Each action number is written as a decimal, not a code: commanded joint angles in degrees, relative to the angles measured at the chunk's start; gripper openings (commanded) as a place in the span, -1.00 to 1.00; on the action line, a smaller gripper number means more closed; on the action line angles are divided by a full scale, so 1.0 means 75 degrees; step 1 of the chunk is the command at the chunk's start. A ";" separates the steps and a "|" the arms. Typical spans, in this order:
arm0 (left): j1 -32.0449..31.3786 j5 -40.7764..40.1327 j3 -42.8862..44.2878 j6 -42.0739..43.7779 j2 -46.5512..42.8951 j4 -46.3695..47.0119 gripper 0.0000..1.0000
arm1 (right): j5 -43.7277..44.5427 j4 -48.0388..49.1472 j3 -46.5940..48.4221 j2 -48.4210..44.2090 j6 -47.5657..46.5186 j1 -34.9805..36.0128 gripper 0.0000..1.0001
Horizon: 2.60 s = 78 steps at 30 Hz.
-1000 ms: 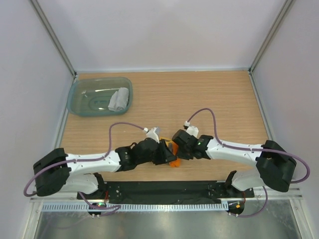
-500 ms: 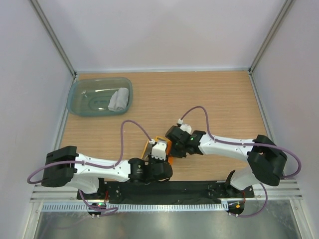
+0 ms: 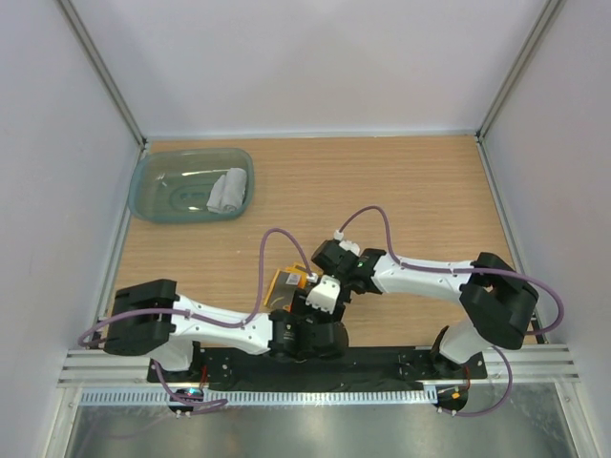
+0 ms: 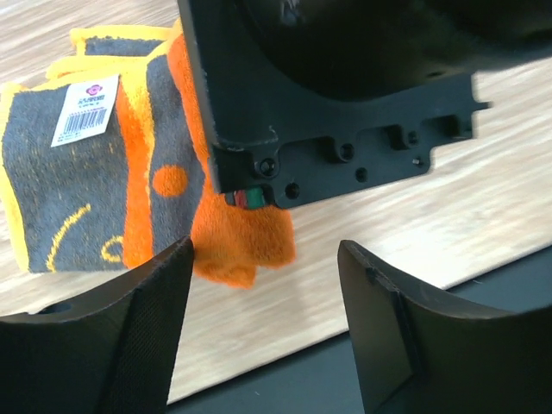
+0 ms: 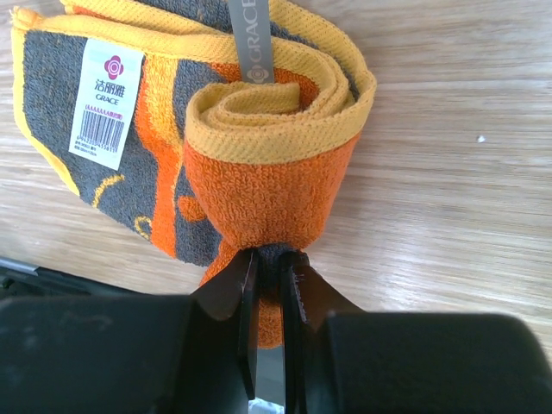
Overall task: Roll the towels
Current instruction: Roll the towel
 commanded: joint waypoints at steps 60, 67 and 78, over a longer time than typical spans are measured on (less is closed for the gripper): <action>0.3246 0.3296 -0.6342 -0.3488 -0.5529 0.4907 -1.00 | -0.3902 0.4111 -0.1785 -0.1581 -0.2126 -0.1847 0.31; 0.3891 0.4034 -0.6435 -0.3734 -0.5964 0.4389 -1.00 | -0.3667 0.6336 -0.2278 -0.0293 -0.1998 -0.1201 0.33; 0.4454 0.5077 -0.6611 -0.4061 -0.4851 0.4530 -1.00 | -0.3702 0.8483 -0.2172 0.1524 -0.1471 -0.1037 0.36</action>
